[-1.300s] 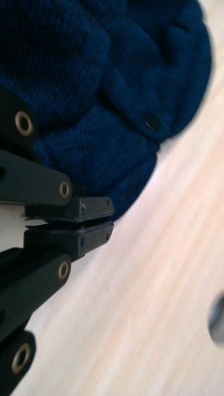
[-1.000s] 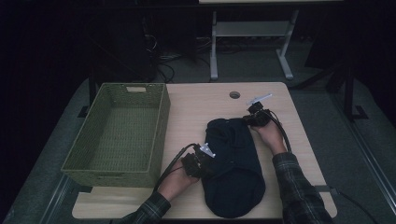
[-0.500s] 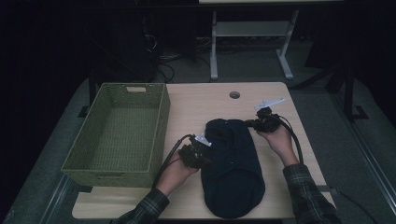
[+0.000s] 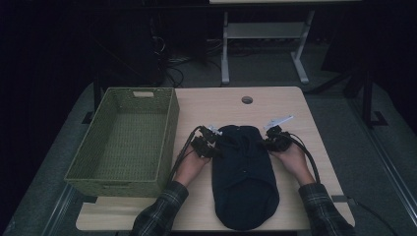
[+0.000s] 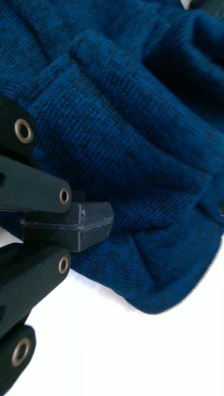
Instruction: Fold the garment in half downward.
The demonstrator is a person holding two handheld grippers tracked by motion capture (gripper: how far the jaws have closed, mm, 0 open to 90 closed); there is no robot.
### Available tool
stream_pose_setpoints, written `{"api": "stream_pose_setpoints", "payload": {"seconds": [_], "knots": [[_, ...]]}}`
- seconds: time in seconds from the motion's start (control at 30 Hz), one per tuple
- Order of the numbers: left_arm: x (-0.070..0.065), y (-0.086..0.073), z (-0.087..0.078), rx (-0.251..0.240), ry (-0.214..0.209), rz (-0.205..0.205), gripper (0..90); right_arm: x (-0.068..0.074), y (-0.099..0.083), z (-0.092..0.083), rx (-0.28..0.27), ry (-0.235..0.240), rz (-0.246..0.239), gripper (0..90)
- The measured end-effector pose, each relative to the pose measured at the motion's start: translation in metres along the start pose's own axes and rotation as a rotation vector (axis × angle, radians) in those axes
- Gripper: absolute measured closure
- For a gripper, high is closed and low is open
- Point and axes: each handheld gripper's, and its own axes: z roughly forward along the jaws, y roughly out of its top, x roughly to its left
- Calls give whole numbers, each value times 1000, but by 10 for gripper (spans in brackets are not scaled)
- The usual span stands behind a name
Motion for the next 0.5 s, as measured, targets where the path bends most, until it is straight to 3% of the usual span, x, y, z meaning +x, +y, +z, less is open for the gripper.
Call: {"api": "stream_pose_setpoints", "payload": {"seconds": [0.2,0.5], "knots": [[-1,0,2,6,-23,12,899,5,-10,-2,4,-9,12,900],[-21,-10,-2,22,-78,56,899,22,-28,-17,15,-6,5,900]]}}
